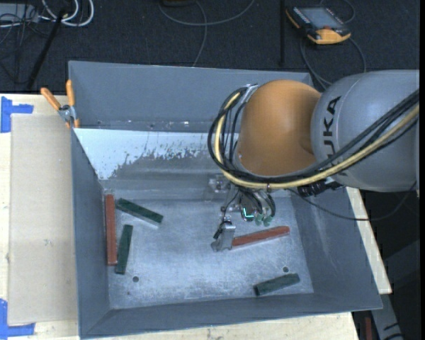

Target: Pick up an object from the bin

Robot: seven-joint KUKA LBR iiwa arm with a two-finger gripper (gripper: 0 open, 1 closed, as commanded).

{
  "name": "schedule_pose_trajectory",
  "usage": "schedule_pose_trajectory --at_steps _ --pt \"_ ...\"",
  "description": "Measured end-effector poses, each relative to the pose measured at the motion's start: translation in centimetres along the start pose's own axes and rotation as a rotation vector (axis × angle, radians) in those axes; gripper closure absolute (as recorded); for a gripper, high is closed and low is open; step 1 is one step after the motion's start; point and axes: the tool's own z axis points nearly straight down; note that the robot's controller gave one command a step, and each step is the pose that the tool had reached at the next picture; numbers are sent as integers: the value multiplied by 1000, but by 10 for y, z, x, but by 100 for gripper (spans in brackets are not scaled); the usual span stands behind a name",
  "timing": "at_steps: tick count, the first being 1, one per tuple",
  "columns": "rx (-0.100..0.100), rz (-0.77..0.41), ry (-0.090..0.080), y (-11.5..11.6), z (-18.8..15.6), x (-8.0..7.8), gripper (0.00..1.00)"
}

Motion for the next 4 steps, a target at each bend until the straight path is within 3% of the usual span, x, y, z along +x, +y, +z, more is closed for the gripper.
schedule_pose_trajectory --at_steps 1,2,3,4 --pt "4 2 1 -98 94 12 0" --pt "2 -119 -11 -139 115 -47 0" --pt "0 -116 -9 -138 115 -46 100" --pt "0 -124 -17 -114 -13 -39 100"
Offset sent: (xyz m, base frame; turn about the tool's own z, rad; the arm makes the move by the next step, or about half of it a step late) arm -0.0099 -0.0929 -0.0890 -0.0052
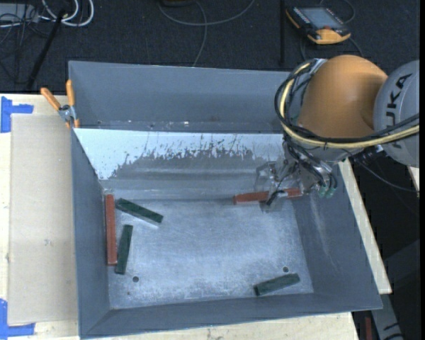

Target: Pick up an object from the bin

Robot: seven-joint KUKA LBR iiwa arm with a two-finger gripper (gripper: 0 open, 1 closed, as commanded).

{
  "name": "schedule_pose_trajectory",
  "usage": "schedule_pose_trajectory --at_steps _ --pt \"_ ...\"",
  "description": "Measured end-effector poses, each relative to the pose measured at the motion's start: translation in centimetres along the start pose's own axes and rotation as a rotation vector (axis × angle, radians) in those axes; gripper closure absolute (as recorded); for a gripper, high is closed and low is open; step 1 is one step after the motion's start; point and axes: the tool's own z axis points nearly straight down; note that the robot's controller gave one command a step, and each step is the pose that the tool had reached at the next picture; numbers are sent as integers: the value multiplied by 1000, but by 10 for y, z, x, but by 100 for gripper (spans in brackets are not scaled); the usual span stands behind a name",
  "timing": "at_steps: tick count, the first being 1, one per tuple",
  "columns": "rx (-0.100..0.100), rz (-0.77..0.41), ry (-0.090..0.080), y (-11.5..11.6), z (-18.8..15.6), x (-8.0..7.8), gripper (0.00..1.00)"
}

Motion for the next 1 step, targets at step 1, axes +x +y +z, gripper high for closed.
schedule_pose_trajectory --at_steps 1 --pt "-2 -422 2 37 -46 -15 100"
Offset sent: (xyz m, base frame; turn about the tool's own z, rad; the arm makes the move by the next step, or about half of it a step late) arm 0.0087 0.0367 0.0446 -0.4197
